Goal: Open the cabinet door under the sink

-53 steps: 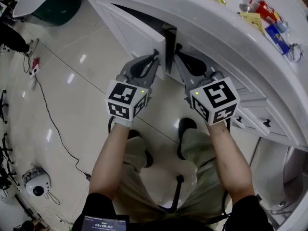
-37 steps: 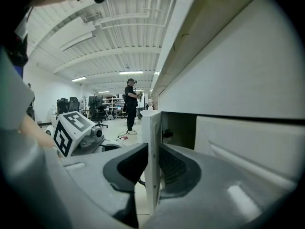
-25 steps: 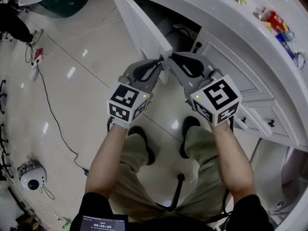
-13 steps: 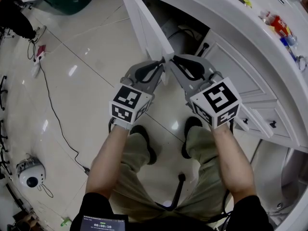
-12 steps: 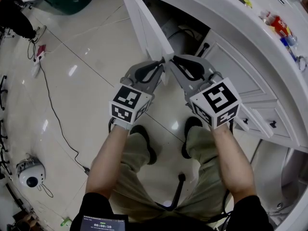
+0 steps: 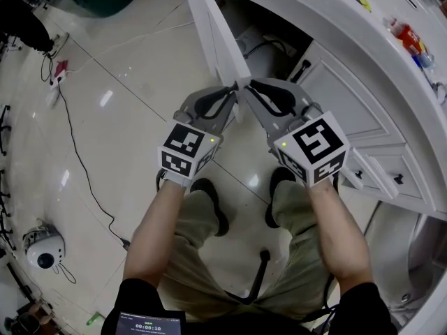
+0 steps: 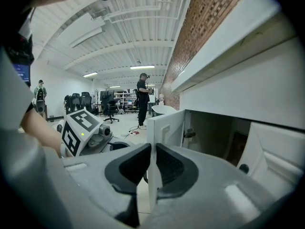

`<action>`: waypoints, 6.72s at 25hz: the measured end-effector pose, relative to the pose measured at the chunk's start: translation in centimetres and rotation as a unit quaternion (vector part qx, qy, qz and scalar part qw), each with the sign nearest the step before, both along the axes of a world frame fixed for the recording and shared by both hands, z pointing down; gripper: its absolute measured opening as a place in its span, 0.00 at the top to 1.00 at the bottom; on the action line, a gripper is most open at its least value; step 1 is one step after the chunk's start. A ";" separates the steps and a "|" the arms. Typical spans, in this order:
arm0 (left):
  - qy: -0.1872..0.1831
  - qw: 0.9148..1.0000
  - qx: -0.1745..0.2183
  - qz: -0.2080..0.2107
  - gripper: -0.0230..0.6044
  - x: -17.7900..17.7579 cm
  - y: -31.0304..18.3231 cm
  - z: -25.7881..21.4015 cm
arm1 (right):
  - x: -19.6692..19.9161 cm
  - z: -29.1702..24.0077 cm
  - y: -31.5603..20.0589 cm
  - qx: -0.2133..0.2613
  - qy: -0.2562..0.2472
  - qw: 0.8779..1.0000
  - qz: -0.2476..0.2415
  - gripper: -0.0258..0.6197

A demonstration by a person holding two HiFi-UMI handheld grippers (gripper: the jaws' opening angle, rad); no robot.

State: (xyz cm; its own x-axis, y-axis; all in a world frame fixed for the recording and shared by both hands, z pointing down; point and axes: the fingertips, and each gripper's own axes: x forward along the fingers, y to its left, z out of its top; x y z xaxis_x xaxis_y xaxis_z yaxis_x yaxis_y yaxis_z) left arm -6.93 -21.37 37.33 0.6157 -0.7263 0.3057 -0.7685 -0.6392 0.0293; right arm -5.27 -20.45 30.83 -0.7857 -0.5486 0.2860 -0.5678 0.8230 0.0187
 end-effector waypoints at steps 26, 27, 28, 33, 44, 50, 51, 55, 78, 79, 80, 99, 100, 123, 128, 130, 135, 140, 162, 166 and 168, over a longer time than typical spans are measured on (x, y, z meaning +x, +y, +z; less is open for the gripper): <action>0.007 0.999 0.007 -0.037 0.87 -6.0 1.2 0.2 | -6.0 0.2 2.1 0.010 0.012 0.999 -0.037 0.91; 0.003 0.999 0.008 -0.037 0.88 -6.2 1.3 0.2 | -6.2 0.2 2.2 0.010 0.011 0.999 -0.038 0.91; 0.001 0.999 0.010 -0.038 0.89 -6.4 1.3 0.2 | -6.5 0.3 2.2 0.010 0.010 0.999 -0.039 0.91; 0.003 0.998 0.015 -0.059 0.89 -8.2 1.2 0.2 | -8.3 0.3 2.4 0.012 0.007 0.999 -0.049 0.91; 0.020 0.993 0.019 -0.114 0.91 -13.1 0.6 0.3 | -13.0 0.4 2.6 0.017 -0.008 0.998 -0.058 0.91; 0.041 0.989 0.018 -0.138 0.91 -15.9 0.0 0.2 | -15.5 0.3 2.2 0.020 -0.021 0.998 -0.057 0.92; 0.043 0.989 0.018 -0.142 0.91 -16.4 -0.1 0.2 | -15.9 0.3 2.2 0.020 -0.023 0.998 -0.058 0.92; 0.044 0.987 0.016 -0.152 0.90 -17.5 -0.4 0.2 | -16.8 0.3 2.0 0.022 -0.032 0.997 -0.061 0.92; 0.072 0.976 0.008 -0.204 0.94 -22.7 0.7 -0.3 | -18.2 1.9 3.6 0.019 0.002 0.996 -0.088 0.92; 0.071 0.977 0.010 -0.202 0.94 -22.5 0.8 -0.5 | -18.0 1.8 3.6 0.019 0.002 0.996 -0.086 0.92; 0.069 0.977 0.012 -0.200 0.94 -22.2 0.8 -0.6 | -17.8 1.7 3.5 0.020 0.002 0.996 -0.084 0.92; 0.058 0.985 0.065 -0.147 0.94 -11.7 6.4 -6.1 | -10.6 0.3 7.0 0.018 -0.015 0.999 -0.038 0.92; 0.059 0.985 0.068 -0.144 0.94 -11.0 6.8 -6.5 | -10.1 0.0 7.3 0.018 -0.019 0.999 -0.034 0.92; 0.113 0.982 0.072 -0.136 0.94 -2.3 19.4 -8.1 | -2.6 -0.5 18.8 0.003 -0.076 0.997 0.009 0.92; 0.109 0.981 0.086 -0.133 0.94 -2.8 19.4 -8.9 | -2.9 -1.4 19.1 0.012 -0.084 0.996 0.004 0.92; 0.104 0.982 0.088 -0.131 0.94 -3.0 19.1 -8.8 | -3.1 -1.7 19.0 0.014 -0.090 0.996 0.002 0.92; 0.122 0.982 0.066 -0.132 0.94 -3.9 17.7 -8.1 | -3.3 -3.1 18.0 0.016 -0.112 0.993 0.007 0.97; 0.112 0.984 0.069 -0.121 0.94 -3.4 17.7 -8.5 | -3.2 -3.2 17.9 0.002 -0.126 0.992 0.013 0.97; 0.071 0.988 0.074 -0.116 0.94 -3.3 18.7 -7.9 | -3.9 -2.7 18.6 0.006 -0.109 0.994 -0.003 0.97; 0.072 0.988 0.074 -0.117 0.94 -3.3 18.4 -7.9 | -4.0 -2.6 18.4 0.005 -0.107 0.994 -0.004 0.97; 0.073 0.988 0.073 -0.118 0.94 -3.4 18.4 -7.9 | -4.1 -2.5 18.4 0.004 -0.107 0.994 -0.004 0.97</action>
State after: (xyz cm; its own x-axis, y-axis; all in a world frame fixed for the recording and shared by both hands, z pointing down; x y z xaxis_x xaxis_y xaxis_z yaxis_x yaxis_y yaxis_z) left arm -10.37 -2.96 29.42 0.4536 -0.8846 0.1081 -0.8911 -0.4483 0.0711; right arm -9.40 -2.02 28.33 -0.8321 -0.5440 0.1082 -0.5534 0.8275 -0.0947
